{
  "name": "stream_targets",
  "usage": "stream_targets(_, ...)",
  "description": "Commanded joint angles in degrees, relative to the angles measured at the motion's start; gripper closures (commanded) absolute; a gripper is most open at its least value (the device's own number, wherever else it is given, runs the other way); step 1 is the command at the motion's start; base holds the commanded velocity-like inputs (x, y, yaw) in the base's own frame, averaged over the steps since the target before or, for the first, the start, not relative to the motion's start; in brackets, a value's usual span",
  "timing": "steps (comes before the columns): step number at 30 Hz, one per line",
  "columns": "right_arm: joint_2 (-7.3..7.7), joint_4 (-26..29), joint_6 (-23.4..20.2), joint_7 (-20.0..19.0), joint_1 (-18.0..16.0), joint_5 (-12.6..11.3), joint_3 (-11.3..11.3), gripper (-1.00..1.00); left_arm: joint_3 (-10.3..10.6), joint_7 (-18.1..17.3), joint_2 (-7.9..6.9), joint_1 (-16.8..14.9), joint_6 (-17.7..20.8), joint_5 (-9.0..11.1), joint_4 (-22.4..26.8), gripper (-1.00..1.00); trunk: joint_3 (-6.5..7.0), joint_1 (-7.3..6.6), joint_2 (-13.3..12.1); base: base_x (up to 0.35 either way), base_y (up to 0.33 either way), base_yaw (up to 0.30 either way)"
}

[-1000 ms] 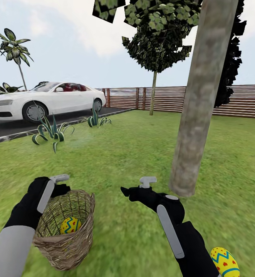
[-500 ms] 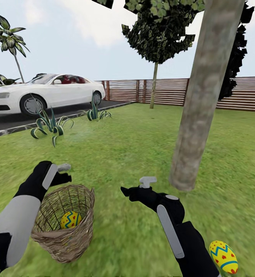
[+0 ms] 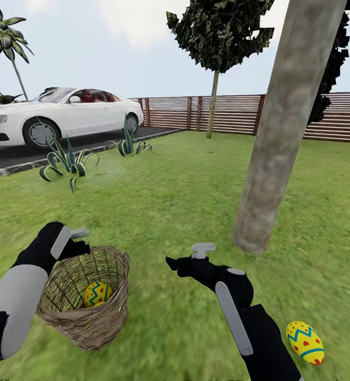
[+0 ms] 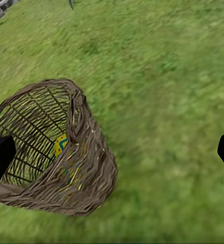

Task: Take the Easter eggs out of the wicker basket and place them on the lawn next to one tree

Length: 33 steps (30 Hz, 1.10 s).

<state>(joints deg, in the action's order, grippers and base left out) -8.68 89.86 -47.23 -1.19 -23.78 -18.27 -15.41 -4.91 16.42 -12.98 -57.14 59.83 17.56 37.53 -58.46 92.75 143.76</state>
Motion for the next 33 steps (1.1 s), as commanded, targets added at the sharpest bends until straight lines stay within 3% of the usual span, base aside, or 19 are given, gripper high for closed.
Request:
stream_targets(1, -0.02, 0.0, -0.3, -0.1, 0.0, 0.1, 0.0, -1.0, -0.1, 0.5, -0.06, -0.2, 0.2, 0.6, -0.5, -1.0, -0.28, 0.01, 0.0, 0.0, 0.0, 0.0)
stream_targets(9, -0.02, 0.1, -0.3, -0.1, 0.0, 0.0, 0.0, -1.0, 0.0, 0.2, -0.21, -2.3, 0.2, 0.5, -5.4, -1.0, -2.06, 0.21, 0.2, 0.0, 0.0, 0.0)
stream_targets(26, -0.01, 0.1, -0.2, -0.2, 0.0, 0.0, 0.0, -1.0, 0.2, -1.8, 0.14, -2.6, 0.2, 0.5, -5.7, -1.0, -5.82, 0.65, 0.4, 0.0, 0.0, 0.0)
stream_targets(33, 0.06, 0.2, -0.2, -0.2, -0.1, 0.0, 0.0, -1.0, 0.5, -5.8, -0.16, -2.6, 0.2, 0.5, -5.5, -1.0, -6.93, 0.78, 0.4, 0.0, 0.0, 0.0)
